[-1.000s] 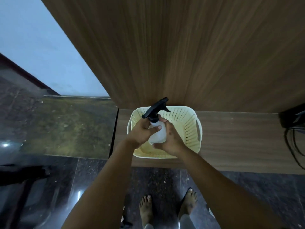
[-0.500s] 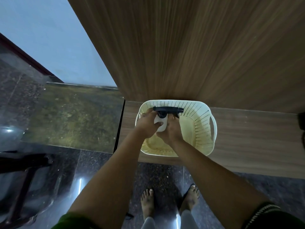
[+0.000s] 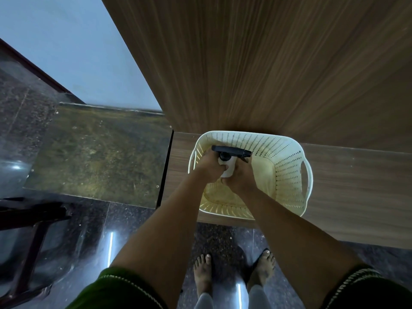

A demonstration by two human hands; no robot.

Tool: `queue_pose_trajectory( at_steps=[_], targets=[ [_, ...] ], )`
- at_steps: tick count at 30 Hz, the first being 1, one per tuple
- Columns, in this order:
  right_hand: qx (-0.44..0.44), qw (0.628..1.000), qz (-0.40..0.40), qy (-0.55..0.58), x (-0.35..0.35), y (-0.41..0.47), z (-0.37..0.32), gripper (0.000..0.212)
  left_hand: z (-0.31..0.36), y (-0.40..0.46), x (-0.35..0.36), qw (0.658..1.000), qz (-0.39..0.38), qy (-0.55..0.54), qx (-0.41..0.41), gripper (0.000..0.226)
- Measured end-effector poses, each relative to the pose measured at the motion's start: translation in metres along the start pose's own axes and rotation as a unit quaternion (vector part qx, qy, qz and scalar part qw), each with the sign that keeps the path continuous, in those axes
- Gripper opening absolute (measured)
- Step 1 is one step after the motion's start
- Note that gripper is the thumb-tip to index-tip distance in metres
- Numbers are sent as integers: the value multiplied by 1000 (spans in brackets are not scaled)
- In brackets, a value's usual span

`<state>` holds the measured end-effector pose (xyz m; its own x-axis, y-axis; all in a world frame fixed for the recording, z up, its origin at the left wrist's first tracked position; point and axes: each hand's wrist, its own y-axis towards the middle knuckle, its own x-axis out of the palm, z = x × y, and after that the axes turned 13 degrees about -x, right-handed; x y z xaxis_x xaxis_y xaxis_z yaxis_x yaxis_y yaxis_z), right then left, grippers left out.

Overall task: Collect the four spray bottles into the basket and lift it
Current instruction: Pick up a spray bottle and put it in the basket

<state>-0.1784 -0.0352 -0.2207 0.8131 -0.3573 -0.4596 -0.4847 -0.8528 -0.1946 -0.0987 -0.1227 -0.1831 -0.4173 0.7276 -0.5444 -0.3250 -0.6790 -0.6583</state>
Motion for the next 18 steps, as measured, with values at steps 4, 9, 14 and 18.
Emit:
queue_pose_trajectory(
  at_steps=[4, 9, 14, 18],
  targets=[
    [-24, 996, -40, -69, 1, 3, 0, 54, -3, -2, 9, 1000, 25, -1, -18, 51],
    [-33, 989, -89, -113, -5, 7, -1, 66, -7, -5, 14, 999, 46, -8, -24, 50],
    [1, 991, -99, -86, -9, 10, 2, 85, -10, -10, 11, 999, 50, -8, -17, 72],
    [5, 990, -97, -105, -8, 12, 2, 94, -12, -16, 13, 998, 66, 8, -13, 84]
  ],
)
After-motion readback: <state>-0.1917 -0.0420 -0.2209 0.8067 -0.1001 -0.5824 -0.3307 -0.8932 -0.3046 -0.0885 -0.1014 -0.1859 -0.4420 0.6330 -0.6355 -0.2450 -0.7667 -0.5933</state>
